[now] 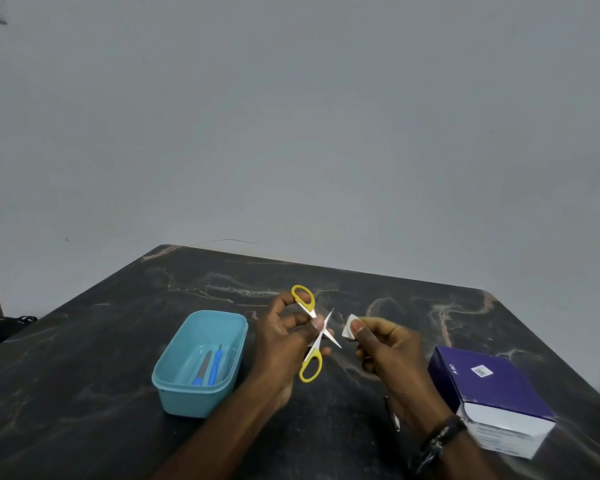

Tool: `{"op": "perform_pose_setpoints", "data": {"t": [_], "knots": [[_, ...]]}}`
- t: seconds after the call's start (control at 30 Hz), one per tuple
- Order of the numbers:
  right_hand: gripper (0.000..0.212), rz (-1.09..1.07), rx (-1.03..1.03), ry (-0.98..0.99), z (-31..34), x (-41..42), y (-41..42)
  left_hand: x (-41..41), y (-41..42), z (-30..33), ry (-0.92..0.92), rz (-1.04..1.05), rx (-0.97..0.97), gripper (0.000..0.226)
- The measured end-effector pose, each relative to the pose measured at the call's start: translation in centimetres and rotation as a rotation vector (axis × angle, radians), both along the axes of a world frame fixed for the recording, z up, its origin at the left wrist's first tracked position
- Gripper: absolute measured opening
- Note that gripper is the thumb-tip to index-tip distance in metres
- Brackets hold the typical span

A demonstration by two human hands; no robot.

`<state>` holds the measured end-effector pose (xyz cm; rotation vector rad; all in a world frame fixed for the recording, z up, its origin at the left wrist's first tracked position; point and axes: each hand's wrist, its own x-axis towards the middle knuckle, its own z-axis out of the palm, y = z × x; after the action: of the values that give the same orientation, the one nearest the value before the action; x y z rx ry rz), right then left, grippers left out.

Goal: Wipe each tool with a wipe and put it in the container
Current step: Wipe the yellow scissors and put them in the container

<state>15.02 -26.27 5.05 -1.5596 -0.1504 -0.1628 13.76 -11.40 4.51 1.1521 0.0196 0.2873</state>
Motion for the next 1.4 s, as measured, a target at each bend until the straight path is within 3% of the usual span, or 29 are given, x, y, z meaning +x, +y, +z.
{"op": "perform_pose_setpoints", "data": {"t": [0.4,0.9,1.4], "knots": [[0.012,0.051,0.019,0.046,-0.3,-0.4,0.8,0.0,-0.3,-0.4,-0.028,-0.056,0.061,0.033],[0.018,0.118,0.218,0.235,-0.6,0.1,1.0,0.0,-0.4,-0.8,-0.049,-0.046,0.09,0.032],[0.018,0.161,0.106,0.231,-0.4,-0.5,1.2,0.0,-0.9,-1.3,-0.047,-0.031,0.123,0.034]]}}
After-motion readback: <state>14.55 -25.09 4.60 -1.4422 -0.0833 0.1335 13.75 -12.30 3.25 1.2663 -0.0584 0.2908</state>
